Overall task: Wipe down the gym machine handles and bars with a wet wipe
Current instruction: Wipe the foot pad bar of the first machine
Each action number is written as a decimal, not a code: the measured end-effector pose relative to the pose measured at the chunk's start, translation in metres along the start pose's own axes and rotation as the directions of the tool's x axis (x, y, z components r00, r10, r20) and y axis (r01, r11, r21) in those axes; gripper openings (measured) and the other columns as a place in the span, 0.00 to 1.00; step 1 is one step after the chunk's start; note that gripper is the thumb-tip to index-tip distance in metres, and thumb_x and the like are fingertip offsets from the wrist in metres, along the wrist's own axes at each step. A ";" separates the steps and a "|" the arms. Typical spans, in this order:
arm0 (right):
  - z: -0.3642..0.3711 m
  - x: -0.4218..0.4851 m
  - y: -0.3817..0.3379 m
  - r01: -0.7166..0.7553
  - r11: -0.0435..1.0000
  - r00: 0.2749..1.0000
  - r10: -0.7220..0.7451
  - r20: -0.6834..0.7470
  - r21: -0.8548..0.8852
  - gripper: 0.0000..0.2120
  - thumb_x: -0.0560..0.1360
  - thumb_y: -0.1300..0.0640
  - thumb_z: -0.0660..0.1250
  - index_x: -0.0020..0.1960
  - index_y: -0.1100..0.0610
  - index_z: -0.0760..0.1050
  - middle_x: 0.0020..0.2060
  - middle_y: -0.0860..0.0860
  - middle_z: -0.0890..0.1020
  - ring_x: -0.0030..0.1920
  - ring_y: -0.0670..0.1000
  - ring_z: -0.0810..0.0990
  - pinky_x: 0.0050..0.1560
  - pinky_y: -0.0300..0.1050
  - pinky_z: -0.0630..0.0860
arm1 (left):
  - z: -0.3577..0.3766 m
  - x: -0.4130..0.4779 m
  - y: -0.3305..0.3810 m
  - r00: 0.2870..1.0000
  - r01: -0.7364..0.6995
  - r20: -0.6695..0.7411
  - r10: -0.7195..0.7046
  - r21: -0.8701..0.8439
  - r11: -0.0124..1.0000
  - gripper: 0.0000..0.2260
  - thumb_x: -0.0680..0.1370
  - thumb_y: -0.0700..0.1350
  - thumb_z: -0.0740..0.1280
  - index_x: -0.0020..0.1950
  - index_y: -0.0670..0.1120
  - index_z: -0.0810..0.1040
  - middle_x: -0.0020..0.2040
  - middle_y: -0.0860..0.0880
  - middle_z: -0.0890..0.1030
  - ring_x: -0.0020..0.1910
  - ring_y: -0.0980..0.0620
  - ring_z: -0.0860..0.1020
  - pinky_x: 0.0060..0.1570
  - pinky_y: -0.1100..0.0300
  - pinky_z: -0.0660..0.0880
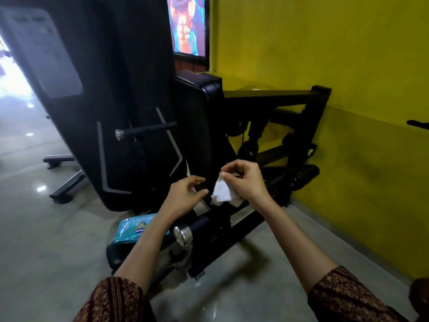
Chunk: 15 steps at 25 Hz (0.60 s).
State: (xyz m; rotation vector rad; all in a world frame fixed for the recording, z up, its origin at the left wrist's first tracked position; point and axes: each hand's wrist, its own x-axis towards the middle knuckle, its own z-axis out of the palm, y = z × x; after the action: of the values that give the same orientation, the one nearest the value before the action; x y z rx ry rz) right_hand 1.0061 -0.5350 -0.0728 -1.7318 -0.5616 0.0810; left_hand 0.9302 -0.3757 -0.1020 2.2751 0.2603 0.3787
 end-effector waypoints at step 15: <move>-0.007 -0.014 0.000 -0.025 0.998 0.997 0.020 0.073 0.060 0.03 0.77 0.59 0.64 0.45 0.55 0.70 0.30 0.49 0.72 0.30 0.44 0.71 0.29 0.34 0.68 | 0.007 -0.025 0.034 0.973 0.145 0.231 -0.021 -0.535 0.833 0.13 0.71 0.46 0.70 0.54 0.44 0.80 0.47 0.48 0.83 0.47 0.55 0.80 0.49 0.63 0.76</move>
State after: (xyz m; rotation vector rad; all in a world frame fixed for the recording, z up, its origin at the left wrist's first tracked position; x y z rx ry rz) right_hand 0.9966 -0.5466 -0.0744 -1.6814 -0.5871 0.1757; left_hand 0.9117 -0.4103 -0.0853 1.7066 0.1160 0.1294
